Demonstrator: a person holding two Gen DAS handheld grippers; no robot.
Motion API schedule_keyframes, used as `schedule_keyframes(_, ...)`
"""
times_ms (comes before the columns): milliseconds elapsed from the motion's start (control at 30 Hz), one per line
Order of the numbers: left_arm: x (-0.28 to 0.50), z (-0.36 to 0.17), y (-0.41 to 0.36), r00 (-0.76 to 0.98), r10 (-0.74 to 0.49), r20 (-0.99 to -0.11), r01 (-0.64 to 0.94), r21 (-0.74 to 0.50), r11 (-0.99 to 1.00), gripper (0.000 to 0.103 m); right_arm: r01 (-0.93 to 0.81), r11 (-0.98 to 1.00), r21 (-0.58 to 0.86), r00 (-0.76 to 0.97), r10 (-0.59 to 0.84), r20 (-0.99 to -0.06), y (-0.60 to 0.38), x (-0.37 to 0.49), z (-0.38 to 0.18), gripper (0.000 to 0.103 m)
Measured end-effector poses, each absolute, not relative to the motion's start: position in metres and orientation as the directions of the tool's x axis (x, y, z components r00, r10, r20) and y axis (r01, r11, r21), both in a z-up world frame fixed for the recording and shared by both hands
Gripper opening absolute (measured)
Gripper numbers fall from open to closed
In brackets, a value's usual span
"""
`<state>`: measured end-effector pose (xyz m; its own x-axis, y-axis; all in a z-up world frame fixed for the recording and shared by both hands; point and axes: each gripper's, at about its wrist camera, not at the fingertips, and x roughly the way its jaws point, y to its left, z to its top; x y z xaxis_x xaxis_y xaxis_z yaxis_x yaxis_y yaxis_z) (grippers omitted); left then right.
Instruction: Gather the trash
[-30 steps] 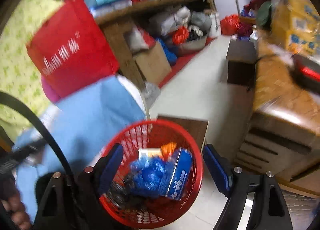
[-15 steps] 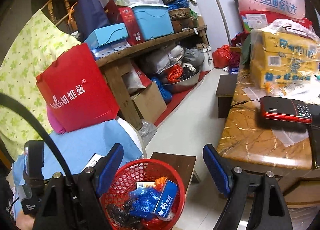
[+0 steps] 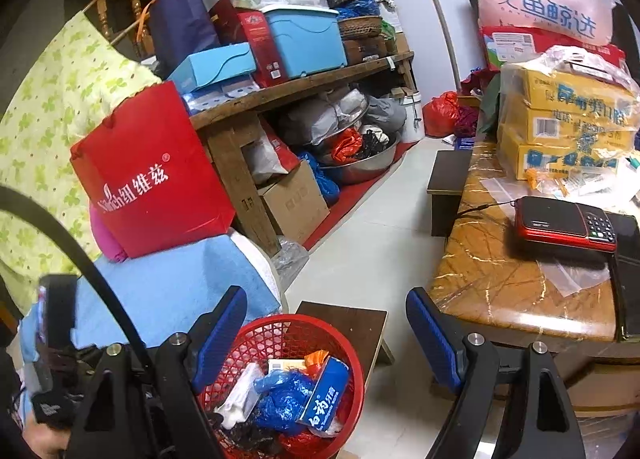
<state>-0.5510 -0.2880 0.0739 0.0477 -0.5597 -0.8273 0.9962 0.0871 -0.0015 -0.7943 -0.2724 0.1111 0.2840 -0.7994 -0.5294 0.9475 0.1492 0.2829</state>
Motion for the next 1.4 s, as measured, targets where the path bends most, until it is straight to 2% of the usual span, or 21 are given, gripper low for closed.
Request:
schedule_keyframes(467,-0.502,0.113,-0.222,0.039,-0.639,-0.768,0.969,-0.127,0.212,0.084,0.952,0.273,0.14,0.303,-0.763,-0.571,-0.231,-0.756,0.124,0.084)
schedule_keyframes(667,-0.495,0.123,-0.198,0.08,-0.674,-0.735,0.965,-0.112,0.237,0.084,0.929,0.355,0.107,0.338,-0.695,-0.634,-0.2,-0.735,0.11,0.084)
schedule_keyframes(833,-0.49,0.127,-0.187,0.129,-0.686,-0.716,0.96,-0.082,0.267,0.085,0.922,0.362,0.136,0.353,-0.646,-0.676,-0.189,-0.728,0.092,0.084)
schedule_keyframes(1400,-0.496,0.126,-0.186,0.151,-0.682,-0.716,0.964,-0.048,0.263,0.085,0.922,0.364,0.131,0.352,-0.648,-0.676,-0.189,-0.721,0.096,0.084)
